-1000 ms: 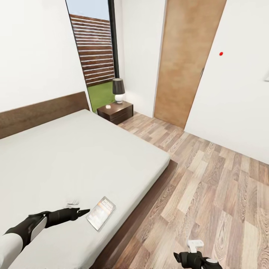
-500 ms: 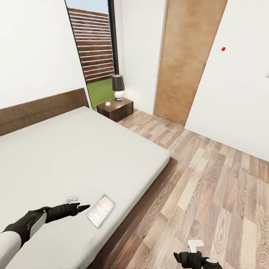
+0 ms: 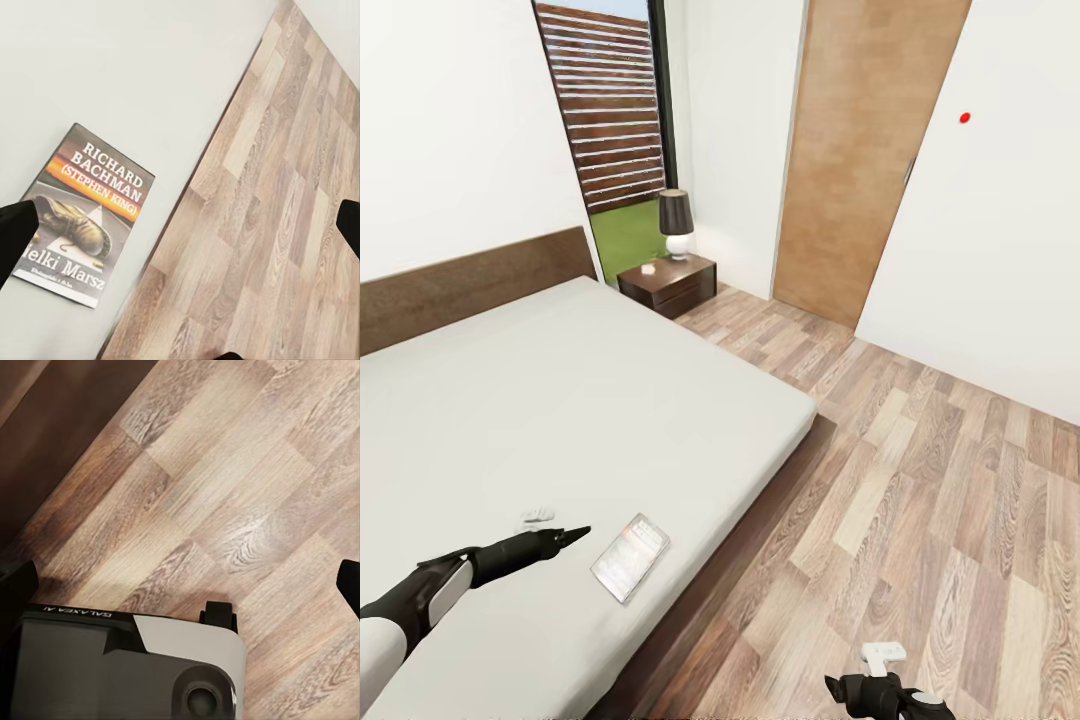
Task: In the bedroom, move the book from the bed onto either nightstand, and place the two sandals side by side next to the bed.
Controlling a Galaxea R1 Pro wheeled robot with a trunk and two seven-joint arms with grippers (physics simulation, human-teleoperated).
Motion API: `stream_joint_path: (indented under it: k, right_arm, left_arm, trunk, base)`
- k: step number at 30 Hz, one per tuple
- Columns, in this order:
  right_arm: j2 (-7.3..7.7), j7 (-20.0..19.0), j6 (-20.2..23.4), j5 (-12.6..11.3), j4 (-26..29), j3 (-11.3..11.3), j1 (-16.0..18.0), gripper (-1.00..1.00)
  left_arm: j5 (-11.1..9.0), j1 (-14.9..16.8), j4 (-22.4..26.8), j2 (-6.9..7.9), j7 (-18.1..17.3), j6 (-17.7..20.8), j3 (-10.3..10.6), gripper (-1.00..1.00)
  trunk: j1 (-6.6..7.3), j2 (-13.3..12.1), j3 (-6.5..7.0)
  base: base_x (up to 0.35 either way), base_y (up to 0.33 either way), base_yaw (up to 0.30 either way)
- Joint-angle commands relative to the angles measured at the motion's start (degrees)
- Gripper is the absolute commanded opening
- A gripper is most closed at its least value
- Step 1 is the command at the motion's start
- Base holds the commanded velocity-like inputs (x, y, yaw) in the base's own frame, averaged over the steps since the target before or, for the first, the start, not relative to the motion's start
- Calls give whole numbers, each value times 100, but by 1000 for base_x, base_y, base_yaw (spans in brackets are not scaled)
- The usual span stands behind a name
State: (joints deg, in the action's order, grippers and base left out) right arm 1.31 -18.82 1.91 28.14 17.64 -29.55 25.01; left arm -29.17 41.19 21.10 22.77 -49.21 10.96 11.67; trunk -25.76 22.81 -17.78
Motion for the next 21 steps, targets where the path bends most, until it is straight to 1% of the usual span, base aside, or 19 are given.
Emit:
stream_joint_path:
  k: [1, 7, 12, 20, 21]
  right_arm:
    - [-3, -43, 20, 37, 11, -49, 4, 100]
    - [-3, -43, 20, 35, 11, -48, 4, 100]
    - [-2, -43, 20, 34, 11, -49, 4, 100]
    - [-1, -43, 20, 34, 11, -49, 4, 100]
    - [-1, -43, 20, 34, 11, -49, 4, 100]
  left_arm:
    - [-70, 1, 12, 8, -12, 63, 2, 100]
    - [-94, -13, 177, 11, -3, 86, -69, 100]
    - [-97, -21, 335, 13, 31, 109, -86, 100]
    - [-45, -30, 779, 11, 237, 130, -88, 100]
    - [-45, -30, 779, 11, 237, 130, -88, 100]
  trunk:
    - [-3, 11, -20]
    - [-3, 11, -76]
    - [-3, 11, -122]
    - [-3, 11, -197]
    - [-3, 11, -207]
  base:
    - [0, 0, 0]
    - [0, 0, 0]
    - [0, 0, 0]
    - [0, 0, 0]
    - [0, 0, 0]
